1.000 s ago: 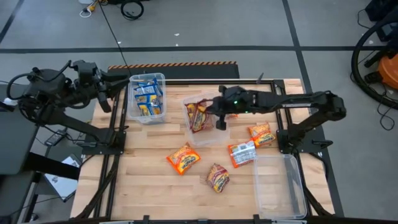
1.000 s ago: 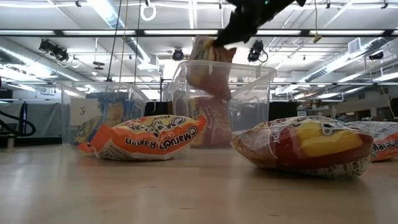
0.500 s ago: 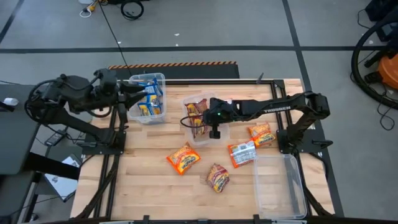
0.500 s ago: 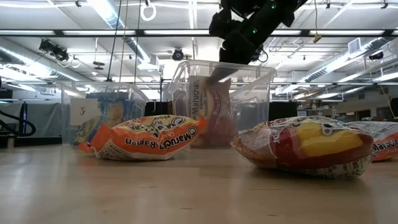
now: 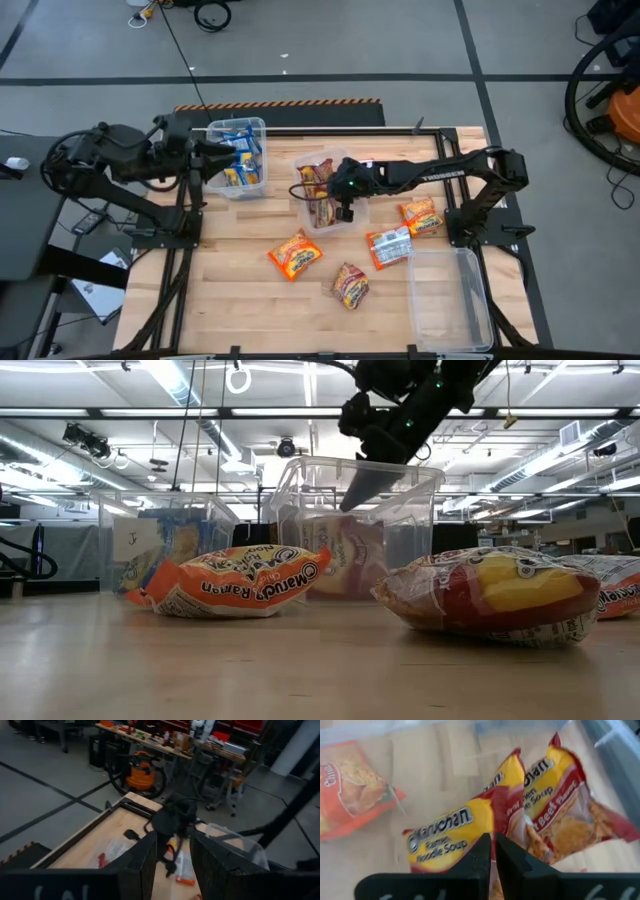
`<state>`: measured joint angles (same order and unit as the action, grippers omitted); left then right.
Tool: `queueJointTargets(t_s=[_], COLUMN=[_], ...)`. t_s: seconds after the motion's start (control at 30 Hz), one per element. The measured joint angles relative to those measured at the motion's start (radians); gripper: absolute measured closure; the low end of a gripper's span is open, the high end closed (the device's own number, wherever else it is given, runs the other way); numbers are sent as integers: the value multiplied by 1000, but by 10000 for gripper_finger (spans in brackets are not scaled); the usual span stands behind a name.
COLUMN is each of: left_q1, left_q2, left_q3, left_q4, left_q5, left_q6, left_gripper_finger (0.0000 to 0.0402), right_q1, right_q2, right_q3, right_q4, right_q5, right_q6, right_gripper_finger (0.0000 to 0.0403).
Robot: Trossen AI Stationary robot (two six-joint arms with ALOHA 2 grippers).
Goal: Sort Maruchan noodles
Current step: Put the red noodle pack into the middle transparent bin
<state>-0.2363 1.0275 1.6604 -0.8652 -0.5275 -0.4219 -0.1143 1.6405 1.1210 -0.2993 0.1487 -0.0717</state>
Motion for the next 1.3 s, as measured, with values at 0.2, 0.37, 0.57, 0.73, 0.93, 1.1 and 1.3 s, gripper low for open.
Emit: queueJointTargets(t_s=[0.2,0.37,0.57,0.73,0.93,1.1,1.3], left_q1=[-28,-41,-50,-50,-50,-50,-50], left_q2=[0,1,12,22,21,20,20], left_q3=[0,0,0,0,0,0,0], left_q4=[1,0,-2,-2,-5,-21,-80], left_q5=[-4,-2,-2,1,1,1,6], left_q6=[6,14,32,49,77,123,114], left_gripper_finger=[278,278,278,278,278,278,278], right_q1=[3,24,117,331,572,678,738], right_q2=[-26,-90,-178,-187,-94,50,222], right_q3=[18,56,76,75,74,74,172], right_q4=[6,-7,13,8,-25,54,36], right_q5=[9,3,-121,-138,-1,12,17], right_q6=[-39,-19,121,79,-13,-56,-38], right_gripper_finger=[344,312,279,275,262,231,172])
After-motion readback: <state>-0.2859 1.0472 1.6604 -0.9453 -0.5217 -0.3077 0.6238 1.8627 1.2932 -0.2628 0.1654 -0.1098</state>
